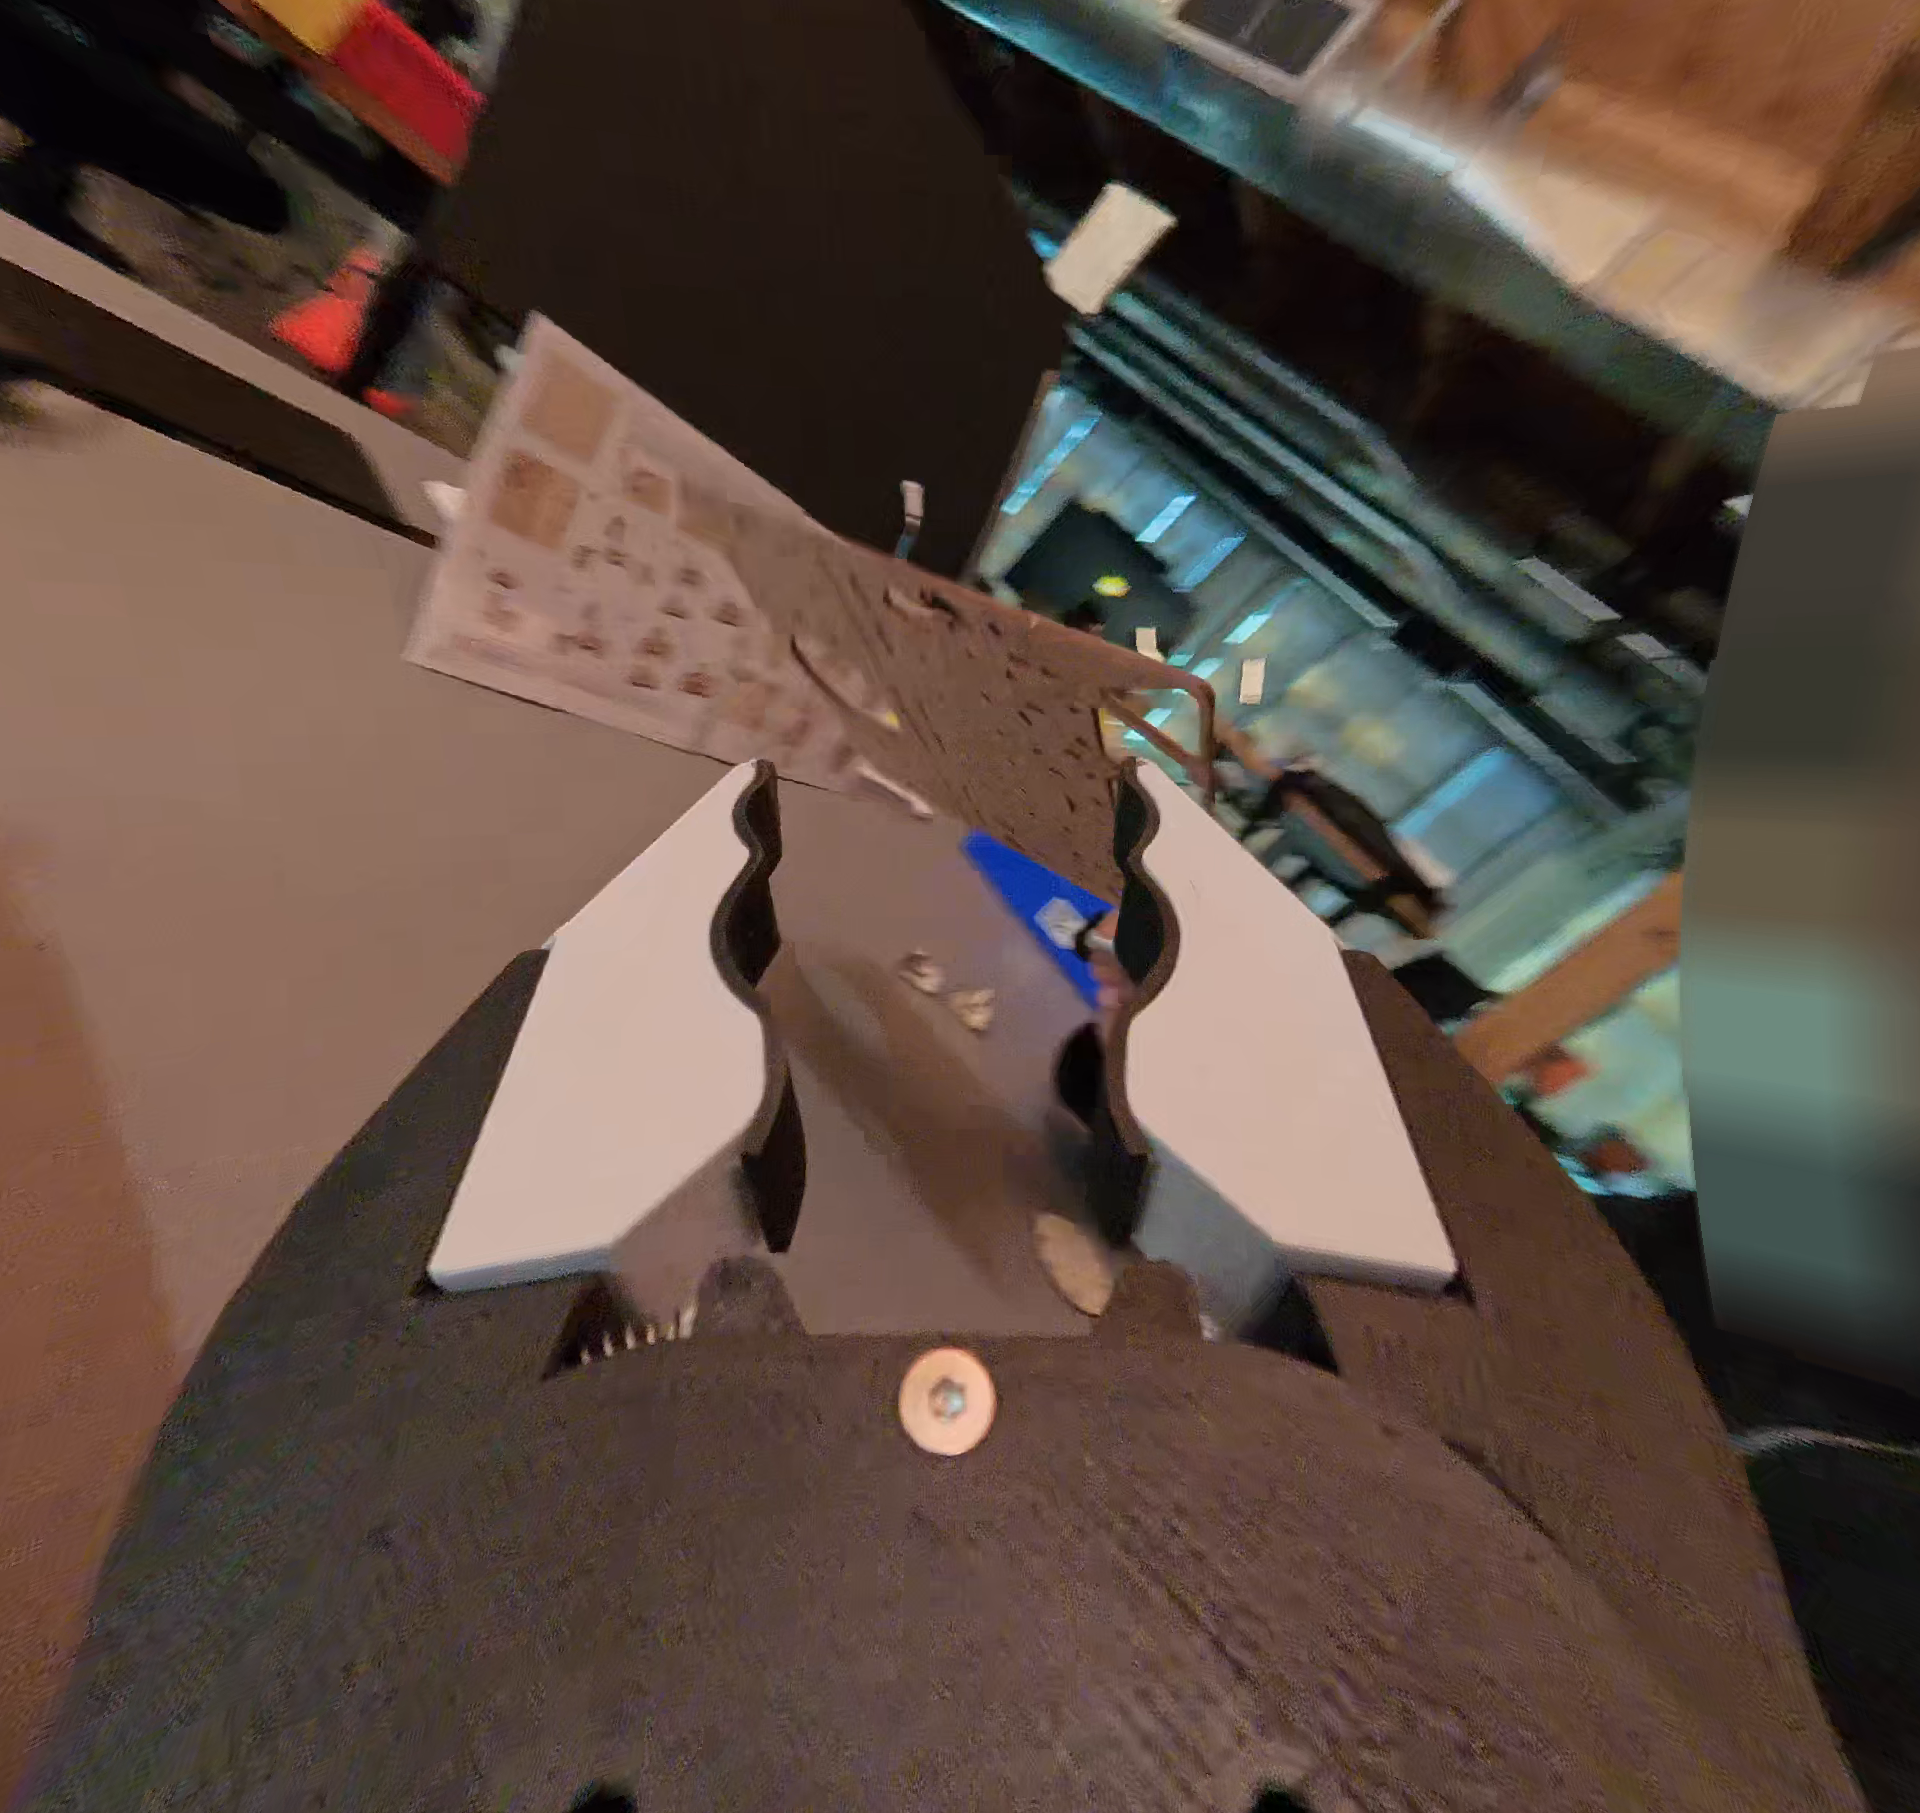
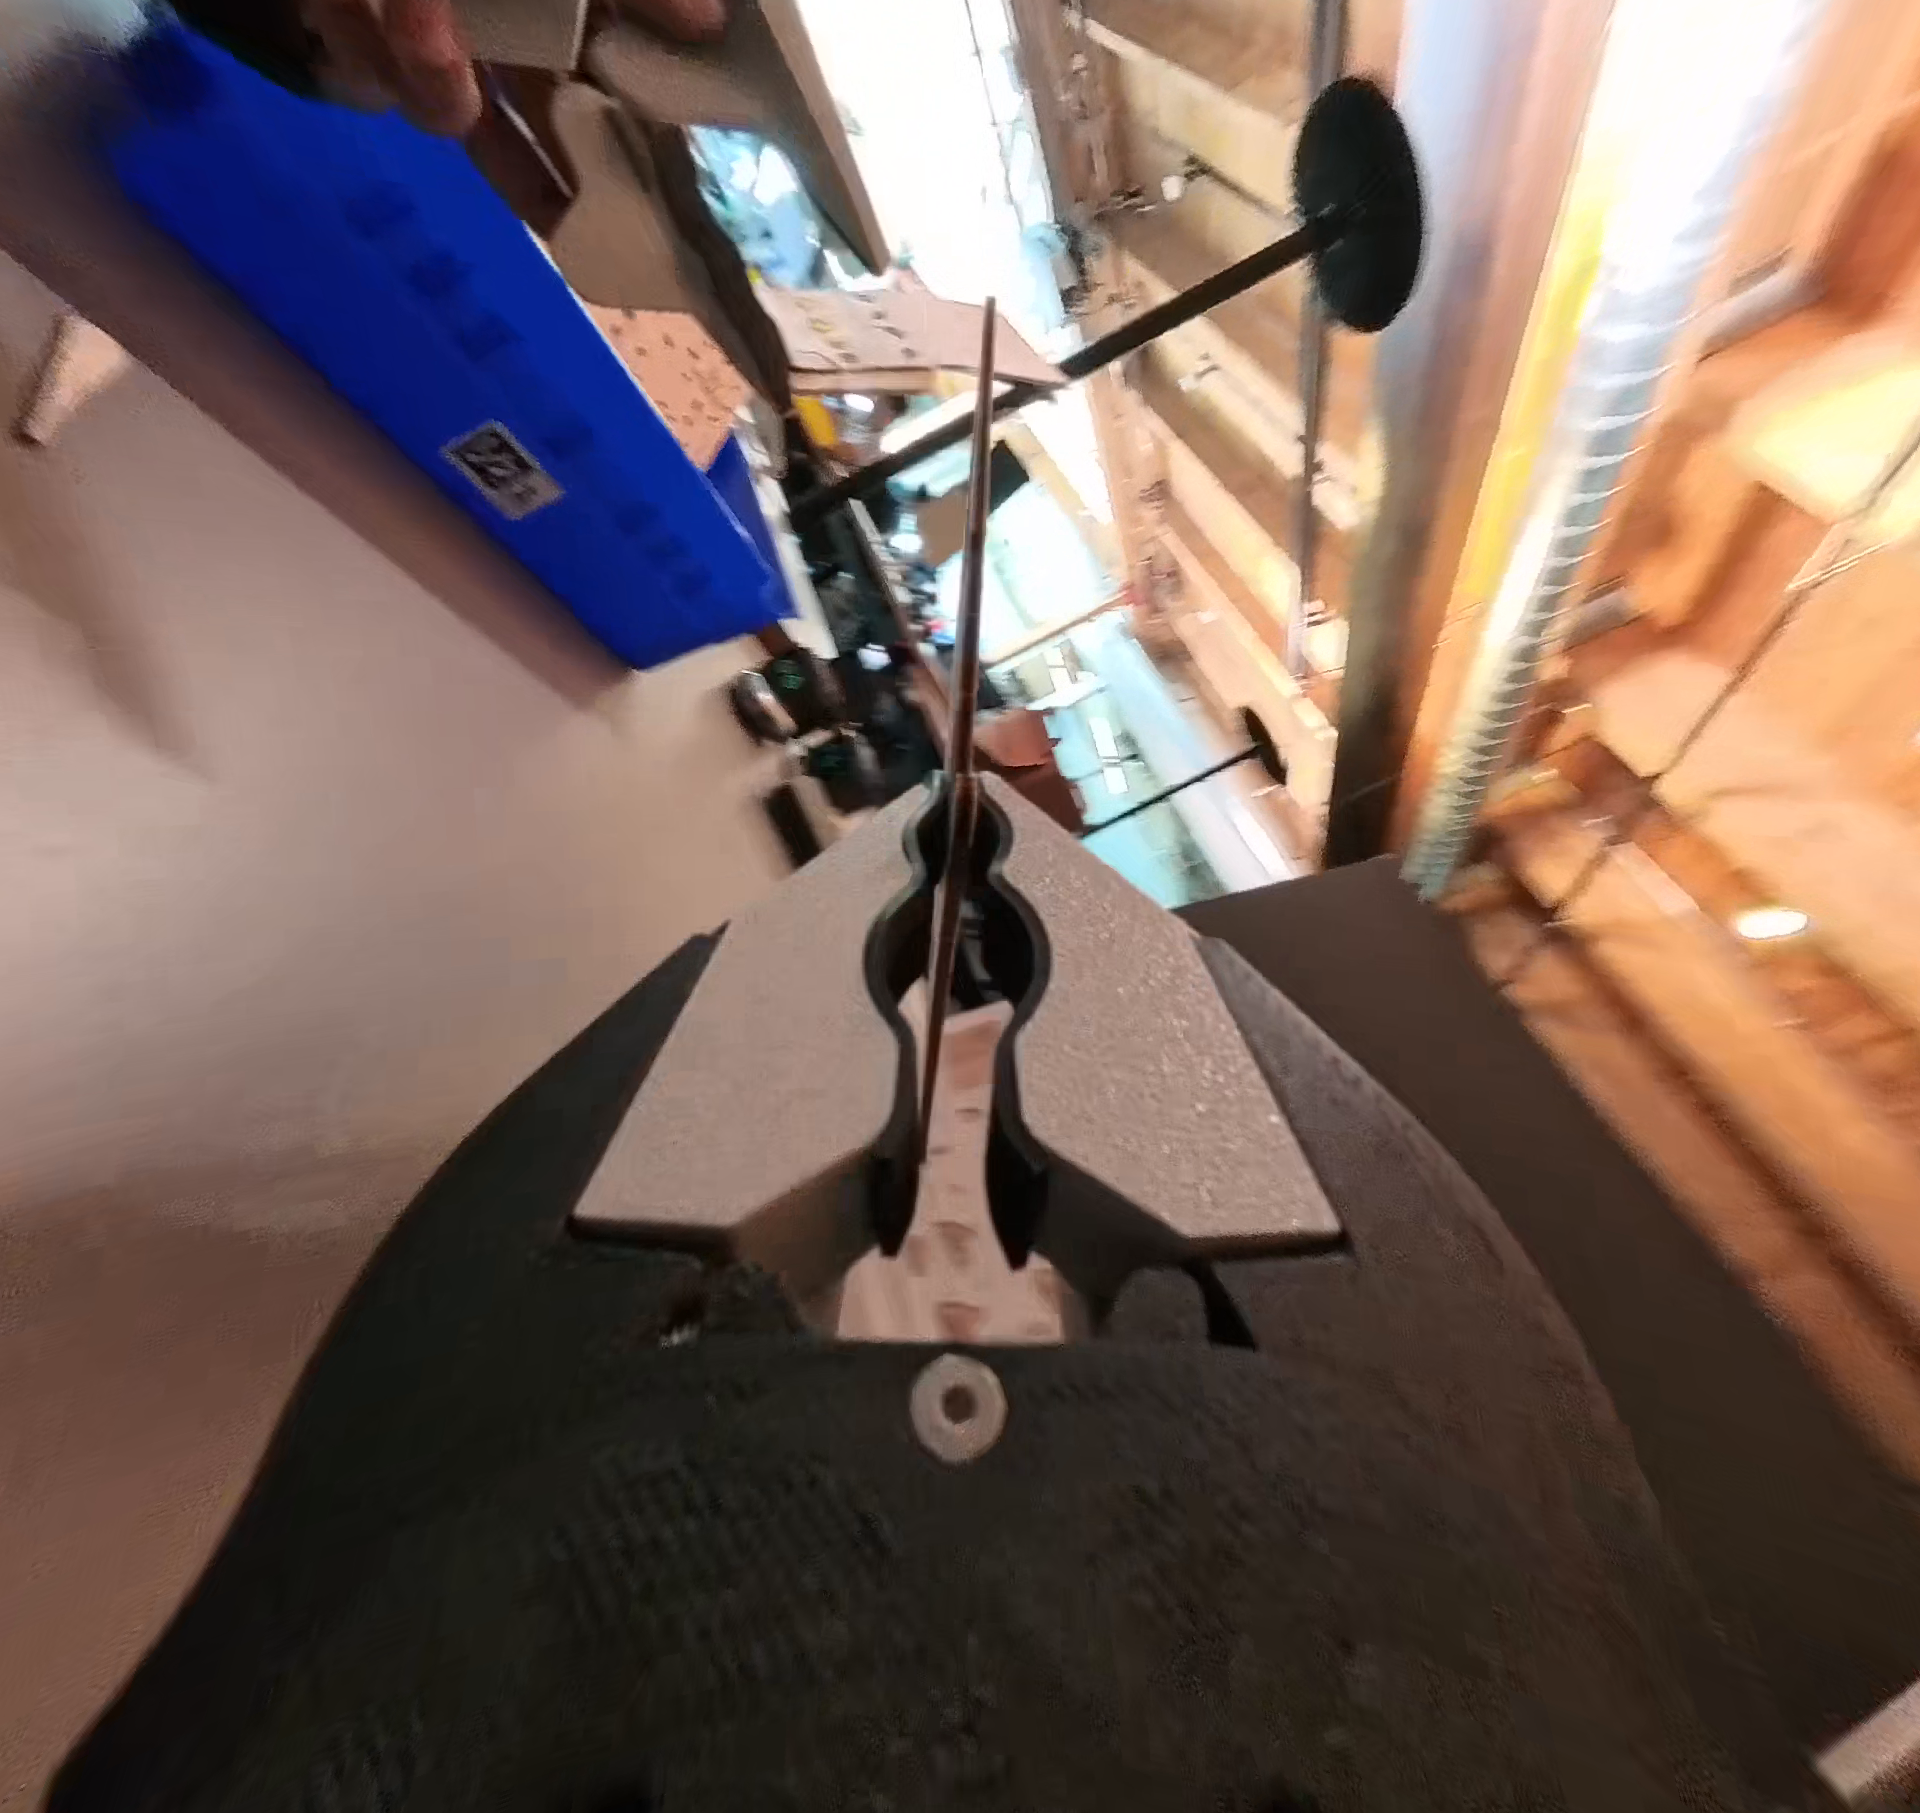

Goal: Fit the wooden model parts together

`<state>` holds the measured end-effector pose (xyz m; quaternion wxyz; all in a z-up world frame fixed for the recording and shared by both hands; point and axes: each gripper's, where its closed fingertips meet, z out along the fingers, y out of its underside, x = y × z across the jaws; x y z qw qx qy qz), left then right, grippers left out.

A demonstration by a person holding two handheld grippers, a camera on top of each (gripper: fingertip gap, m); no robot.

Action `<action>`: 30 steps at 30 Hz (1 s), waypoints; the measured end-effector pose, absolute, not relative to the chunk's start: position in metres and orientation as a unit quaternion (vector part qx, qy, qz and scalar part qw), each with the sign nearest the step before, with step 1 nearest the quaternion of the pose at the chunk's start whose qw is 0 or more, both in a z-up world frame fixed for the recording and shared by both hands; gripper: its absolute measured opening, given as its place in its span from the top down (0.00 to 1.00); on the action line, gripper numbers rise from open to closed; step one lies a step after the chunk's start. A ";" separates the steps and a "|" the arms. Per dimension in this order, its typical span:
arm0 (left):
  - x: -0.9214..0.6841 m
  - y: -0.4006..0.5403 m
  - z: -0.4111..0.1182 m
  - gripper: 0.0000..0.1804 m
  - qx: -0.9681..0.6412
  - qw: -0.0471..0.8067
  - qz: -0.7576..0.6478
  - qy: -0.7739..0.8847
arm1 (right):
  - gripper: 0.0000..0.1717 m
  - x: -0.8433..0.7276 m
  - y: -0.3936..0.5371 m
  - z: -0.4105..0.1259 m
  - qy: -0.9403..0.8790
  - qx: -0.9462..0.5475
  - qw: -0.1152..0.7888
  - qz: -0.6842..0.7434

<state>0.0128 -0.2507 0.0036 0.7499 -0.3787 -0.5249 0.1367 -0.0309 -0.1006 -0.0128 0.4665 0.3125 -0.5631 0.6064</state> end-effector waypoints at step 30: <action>-0.032 -0.159 -0.016 1.00 -0.259 0.871 0.056 -0.414 | 0.62 -0.036 -0.112 -0.035 -0.661 0.152 0.225 0.700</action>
